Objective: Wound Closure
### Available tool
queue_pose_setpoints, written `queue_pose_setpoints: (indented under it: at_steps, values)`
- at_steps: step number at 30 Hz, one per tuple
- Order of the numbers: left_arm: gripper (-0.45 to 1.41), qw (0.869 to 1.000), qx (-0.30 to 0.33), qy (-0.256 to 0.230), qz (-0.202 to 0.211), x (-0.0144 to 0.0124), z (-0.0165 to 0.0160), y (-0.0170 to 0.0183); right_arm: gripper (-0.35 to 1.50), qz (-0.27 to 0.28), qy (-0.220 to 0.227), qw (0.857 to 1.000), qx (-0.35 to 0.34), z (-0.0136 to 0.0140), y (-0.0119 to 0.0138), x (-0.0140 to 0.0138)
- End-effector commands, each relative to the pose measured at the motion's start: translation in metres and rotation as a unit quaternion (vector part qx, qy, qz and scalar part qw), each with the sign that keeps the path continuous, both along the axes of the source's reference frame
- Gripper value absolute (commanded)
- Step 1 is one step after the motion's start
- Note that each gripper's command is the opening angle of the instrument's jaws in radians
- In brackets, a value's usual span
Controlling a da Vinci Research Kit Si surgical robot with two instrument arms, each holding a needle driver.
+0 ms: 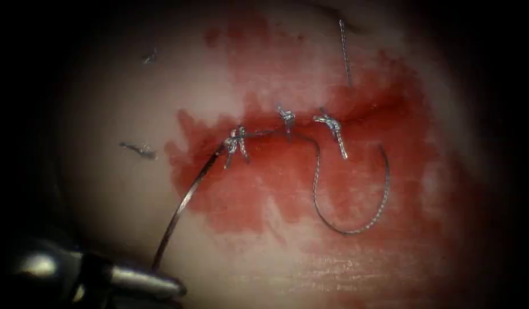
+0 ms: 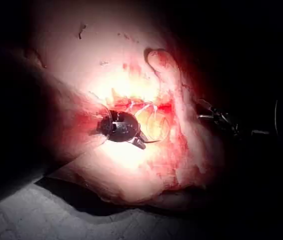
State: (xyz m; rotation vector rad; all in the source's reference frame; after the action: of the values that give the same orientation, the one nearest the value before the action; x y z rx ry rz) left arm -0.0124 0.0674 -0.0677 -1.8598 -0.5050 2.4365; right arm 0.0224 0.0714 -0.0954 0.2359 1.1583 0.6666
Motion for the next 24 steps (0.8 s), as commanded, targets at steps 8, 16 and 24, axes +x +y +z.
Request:
queue_pose_setpoints:
  at_steps: [8,16,24]
  values:
    - [-0.35,1.000,0.001,-0.001,0.000,-0.0008,0.0005,0.0002,0.87,0.004,0.062,0.994,0.095,0.0042,0.0002,0.0076]
    - [-0.35,1.000,0.001,-0.003,0.002,-0.0009,0.0006,0.0002,0.84,-0.017,0.058,0.992,0.108,0.0066,0.0003,0.0118]
    - [-0.35,1.000,0.001,-0.003,0.002,-0.0009,0.0006,0.0001,0.82,-0.017,0.050,0.993,0.109,0.0079,0.0010,0.0125]
